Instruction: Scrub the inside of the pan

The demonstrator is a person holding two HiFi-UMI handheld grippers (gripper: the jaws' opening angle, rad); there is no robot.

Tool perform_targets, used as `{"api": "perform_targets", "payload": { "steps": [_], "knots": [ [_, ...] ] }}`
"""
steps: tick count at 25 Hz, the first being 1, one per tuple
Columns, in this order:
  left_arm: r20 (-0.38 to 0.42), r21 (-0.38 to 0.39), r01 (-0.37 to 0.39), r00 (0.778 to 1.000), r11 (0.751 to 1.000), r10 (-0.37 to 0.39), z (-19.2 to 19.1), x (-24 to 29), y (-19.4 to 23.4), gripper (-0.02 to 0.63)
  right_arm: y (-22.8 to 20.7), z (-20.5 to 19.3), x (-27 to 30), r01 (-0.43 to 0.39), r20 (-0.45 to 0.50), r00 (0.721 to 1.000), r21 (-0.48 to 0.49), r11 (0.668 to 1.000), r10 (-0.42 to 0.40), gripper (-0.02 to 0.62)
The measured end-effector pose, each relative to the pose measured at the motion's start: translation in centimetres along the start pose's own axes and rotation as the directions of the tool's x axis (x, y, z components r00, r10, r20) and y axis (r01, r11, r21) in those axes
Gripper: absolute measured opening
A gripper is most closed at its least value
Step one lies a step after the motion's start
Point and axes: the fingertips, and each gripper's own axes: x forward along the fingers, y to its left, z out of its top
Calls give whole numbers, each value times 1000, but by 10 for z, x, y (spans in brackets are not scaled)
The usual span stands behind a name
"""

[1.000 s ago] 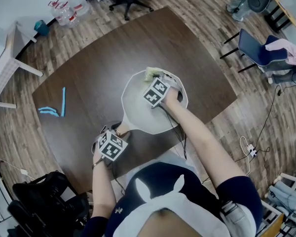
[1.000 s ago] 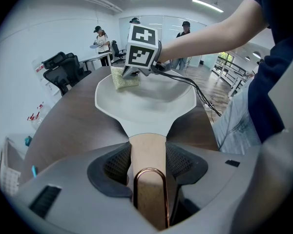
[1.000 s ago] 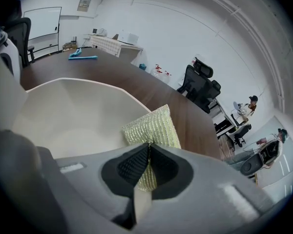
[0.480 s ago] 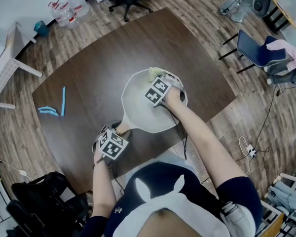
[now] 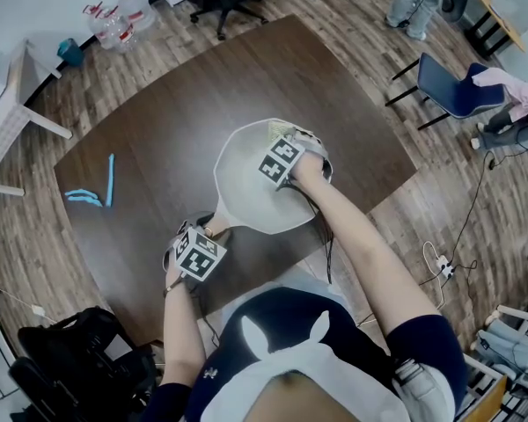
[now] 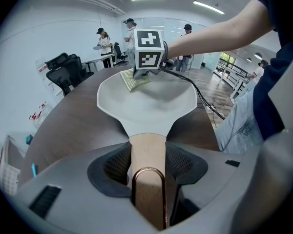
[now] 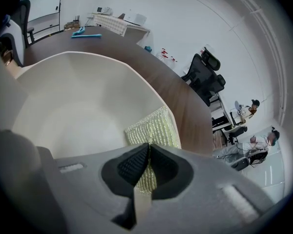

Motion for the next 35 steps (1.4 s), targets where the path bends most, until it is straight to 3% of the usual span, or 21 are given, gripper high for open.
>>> {"api": "perform_targets", "payload": {
  "steps": [14,20,35],
  "knots": [
    [7,-1,-10,1000,1000,10,2,0,1,222,7,-29,0,-38,-114,993,-23,999,35,11],
    [12,-6,-3,1000,1000,3,0,0,0,221,17,-45,0,-95,-191,977,-10,995,91,11],
    [10,-12,-1,1000,1000,1,-3,0,2,222,33,-70,-5,-140,-337,935,-79,987,106,11]
  ]
}}
